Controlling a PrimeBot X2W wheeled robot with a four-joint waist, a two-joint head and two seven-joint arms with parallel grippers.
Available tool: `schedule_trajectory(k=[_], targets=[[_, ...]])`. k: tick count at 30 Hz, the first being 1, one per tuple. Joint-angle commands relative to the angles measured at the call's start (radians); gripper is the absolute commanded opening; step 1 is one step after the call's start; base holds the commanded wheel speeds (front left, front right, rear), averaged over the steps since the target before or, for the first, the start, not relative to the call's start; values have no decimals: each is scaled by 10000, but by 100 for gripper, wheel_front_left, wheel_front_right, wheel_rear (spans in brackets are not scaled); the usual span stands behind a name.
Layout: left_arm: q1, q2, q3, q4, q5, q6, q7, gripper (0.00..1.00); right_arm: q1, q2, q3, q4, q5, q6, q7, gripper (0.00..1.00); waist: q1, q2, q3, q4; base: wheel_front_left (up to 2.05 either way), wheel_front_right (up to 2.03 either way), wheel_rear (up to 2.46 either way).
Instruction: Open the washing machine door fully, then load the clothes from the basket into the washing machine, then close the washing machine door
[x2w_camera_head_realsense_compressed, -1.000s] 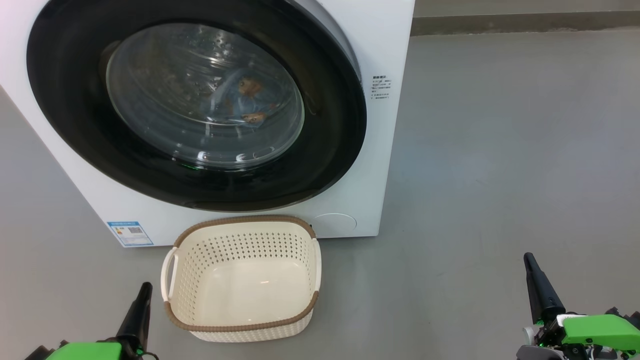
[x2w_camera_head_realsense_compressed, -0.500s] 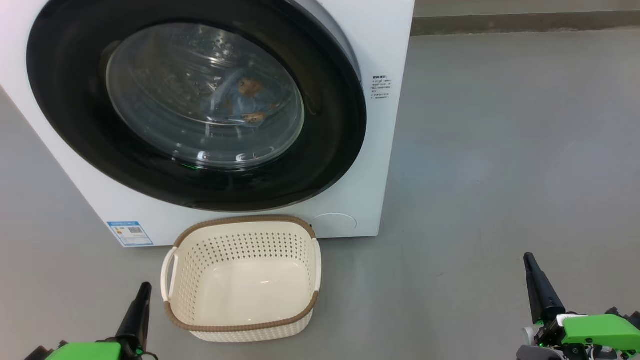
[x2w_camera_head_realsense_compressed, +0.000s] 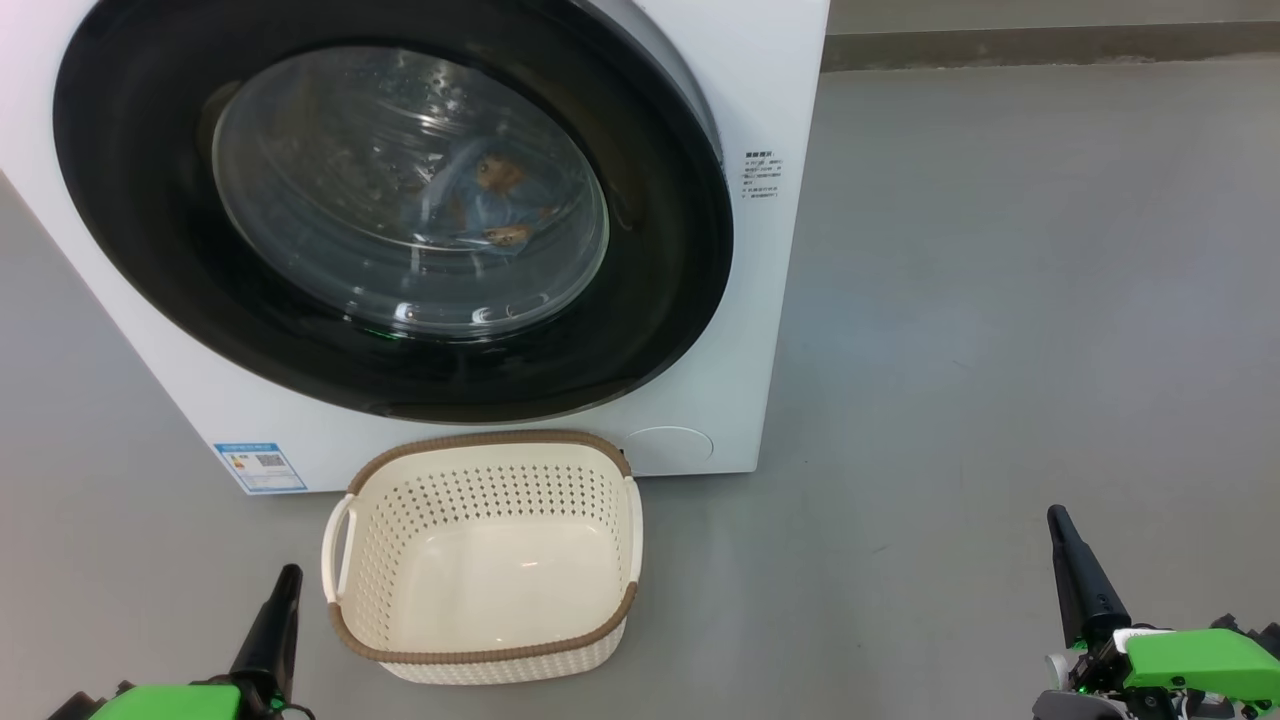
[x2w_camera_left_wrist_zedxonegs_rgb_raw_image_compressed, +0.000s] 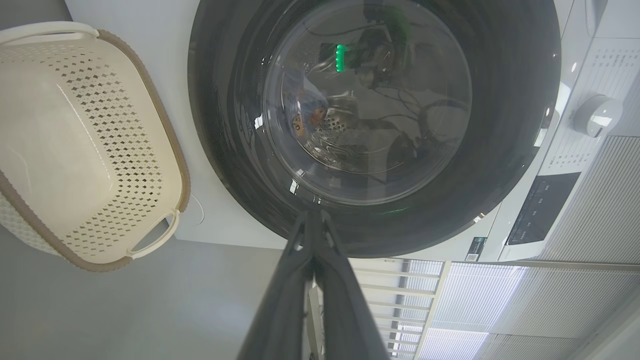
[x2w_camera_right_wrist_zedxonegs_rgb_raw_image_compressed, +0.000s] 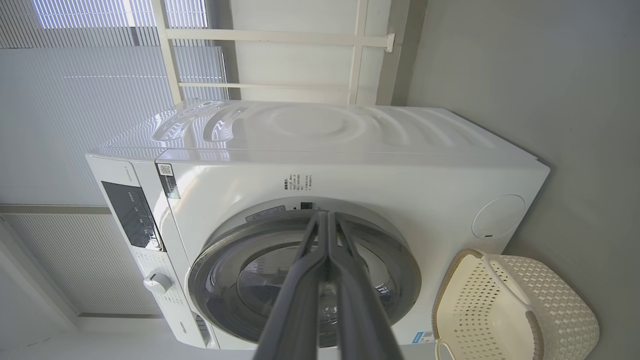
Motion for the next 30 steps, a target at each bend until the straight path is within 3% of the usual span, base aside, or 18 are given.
schedule_trajectory(k=[1, 30], targets=[[-403, 142, 356, -175, 105, -27, 60, 0, -284, -45, 240, -299, 110, 17, 79, 0, 0, -1, 0, 0, 0, 0, 0], [-408, 102, 414, -173, 153, -27, 106, 0, -284, -45, 242, -299, 111, 17, 78, 0, -1, -1, 0, 0, 0, 0, 0]])
